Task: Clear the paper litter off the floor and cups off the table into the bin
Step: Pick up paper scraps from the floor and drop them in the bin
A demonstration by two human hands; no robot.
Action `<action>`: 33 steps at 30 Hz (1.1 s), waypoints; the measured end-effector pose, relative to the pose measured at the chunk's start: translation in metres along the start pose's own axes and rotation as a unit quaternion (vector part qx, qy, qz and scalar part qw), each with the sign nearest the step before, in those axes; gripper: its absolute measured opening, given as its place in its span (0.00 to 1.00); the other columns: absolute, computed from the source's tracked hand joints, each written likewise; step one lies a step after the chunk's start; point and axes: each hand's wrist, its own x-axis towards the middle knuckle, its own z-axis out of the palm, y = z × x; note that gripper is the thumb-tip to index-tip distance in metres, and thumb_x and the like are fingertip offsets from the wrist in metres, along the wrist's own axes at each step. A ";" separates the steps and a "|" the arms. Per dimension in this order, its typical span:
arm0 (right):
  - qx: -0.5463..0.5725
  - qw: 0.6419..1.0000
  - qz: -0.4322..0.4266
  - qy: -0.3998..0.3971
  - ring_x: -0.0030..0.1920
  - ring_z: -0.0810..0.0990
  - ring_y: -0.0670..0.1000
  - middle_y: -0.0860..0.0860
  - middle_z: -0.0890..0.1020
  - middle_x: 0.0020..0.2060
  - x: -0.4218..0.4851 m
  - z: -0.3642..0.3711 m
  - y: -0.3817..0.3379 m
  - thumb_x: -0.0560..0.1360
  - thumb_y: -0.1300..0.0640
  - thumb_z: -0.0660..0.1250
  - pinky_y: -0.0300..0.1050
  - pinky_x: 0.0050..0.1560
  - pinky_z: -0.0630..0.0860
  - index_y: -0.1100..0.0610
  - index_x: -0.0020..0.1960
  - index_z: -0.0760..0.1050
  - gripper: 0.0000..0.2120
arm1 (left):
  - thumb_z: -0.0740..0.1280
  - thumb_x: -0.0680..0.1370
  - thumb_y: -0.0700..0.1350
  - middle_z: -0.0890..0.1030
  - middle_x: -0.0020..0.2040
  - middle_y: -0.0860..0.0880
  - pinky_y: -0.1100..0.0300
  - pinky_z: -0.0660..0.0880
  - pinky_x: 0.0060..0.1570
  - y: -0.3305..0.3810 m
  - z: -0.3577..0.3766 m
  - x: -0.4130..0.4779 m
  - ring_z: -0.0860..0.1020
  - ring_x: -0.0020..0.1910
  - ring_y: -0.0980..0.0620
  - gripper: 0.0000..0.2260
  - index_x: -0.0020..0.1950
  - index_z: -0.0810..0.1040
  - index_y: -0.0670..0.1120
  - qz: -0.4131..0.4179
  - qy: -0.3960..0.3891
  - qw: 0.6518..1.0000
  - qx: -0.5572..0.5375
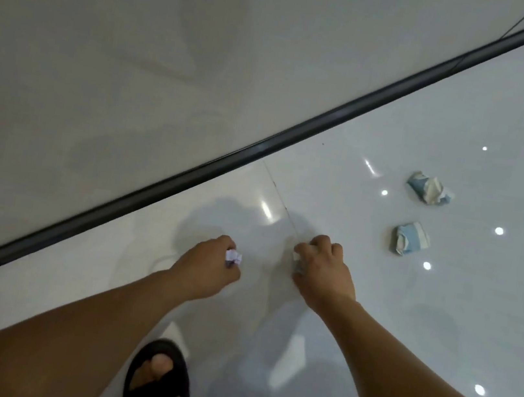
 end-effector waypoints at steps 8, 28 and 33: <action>-0.008 0.996 -0.064 0.055 0.61 0.69 0.54 0.51 0.67 0.66 -0.099 -0.121 -0.043 0.75 0.44 0.68 0.47 0.52 0.77 0.47 0.68 0.69 0.23 | 0.66 0.77 0.43 0.81 0.49 0.49 0.61 0.74 0.45 0.074 -0.048 -0.098 0.78 0.46 0.52 0.04 0.44 0.72 0.46 0.023 0.002 0.999 -0.042; -0.080 0.974 -0.210 0.019 0.65 0.67 0.54 0.51 0.62 0.70 -0.349 -0.306 -0.289 0.77 0.43 0.64 0.48 0.53 0.77 0.47 0.71 0.64 0.25 | 0.66 0.77 0.48 0.78 0.58 0.47 0.56 0.73 0.56 0.065 -0.238 -0.461 0.76 0.55 0.48 0.17 0.64 0.71 0.44 -0.096 0.189 0.972 -0.103; -0.107 0.957 -0.269 -0.002 0.66 0.67 0.53 0.50 0.62 0.70 -0.371 -0.277 -0.367 0.77 0.44 0.64 0.47 0.52 0.76 0.46 0.71 0.64 0.25 | 0.65 0.76 0.49 0.78 0.59 0.48 0.54 0.74 0.56 0.000 -0.256 -0.520 0.76 0.55 0.49 0.19 0.65 0.71 0.45 -0.128 0.229 0.955 -0.141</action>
